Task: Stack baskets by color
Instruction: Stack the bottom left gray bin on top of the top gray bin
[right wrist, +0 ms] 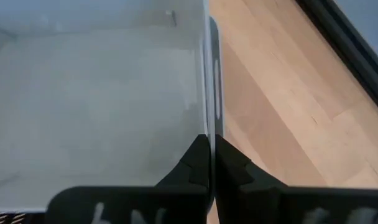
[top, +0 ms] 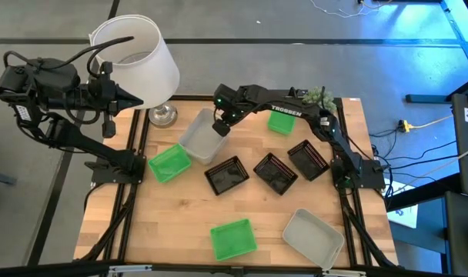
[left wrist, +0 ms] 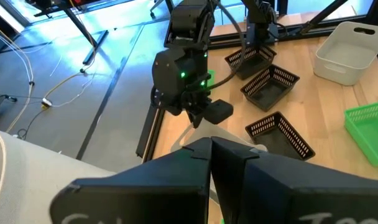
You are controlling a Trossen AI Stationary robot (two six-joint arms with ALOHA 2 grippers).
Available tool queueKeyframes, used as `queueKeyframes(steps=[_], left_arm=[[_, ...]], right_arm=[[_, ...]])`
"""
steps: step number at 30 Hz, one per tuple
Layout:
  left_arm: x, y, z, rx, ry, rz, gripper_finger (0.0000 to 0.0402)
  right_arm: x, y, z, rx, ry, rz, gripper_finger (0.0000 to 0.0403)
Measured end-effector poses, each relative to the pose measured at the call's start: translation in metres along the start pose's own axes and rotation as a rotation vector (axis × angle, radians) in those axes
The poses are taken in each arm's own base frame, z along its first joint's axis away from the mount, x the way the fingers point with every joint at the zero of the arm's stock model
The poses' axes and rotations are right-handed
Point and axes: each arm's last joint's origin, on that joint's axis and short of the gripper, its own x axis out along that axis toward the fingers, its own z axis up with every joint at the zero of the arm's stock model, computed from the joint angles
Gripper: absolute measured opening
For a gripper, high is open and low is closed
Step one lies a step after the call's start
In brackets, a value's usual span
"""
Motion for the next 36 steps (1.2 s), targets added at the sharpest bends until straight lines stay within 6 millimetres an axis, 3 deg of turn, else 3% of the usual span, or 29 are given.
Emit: queueKeyframes(steps=[18,25,36], left_arm=[[0.0,0.0,0.0,0.0,0.0,0.0,0.0004],[0.0,0.0,0.0,0.0,0.0,0.001,0.0004],[0.0,0.0,0.0,0.0,0.0,0.0,0.0004]], right_arm=[[0.008,-0.009,0.003,-0.011,-0.017,-0.019,0.0002],[0.02,-0.008,0.001,-0.001,0.012,0.012,0.0033],[0.015,-0.006,0.006,0.017,-0.017,0.063,0.0057]])
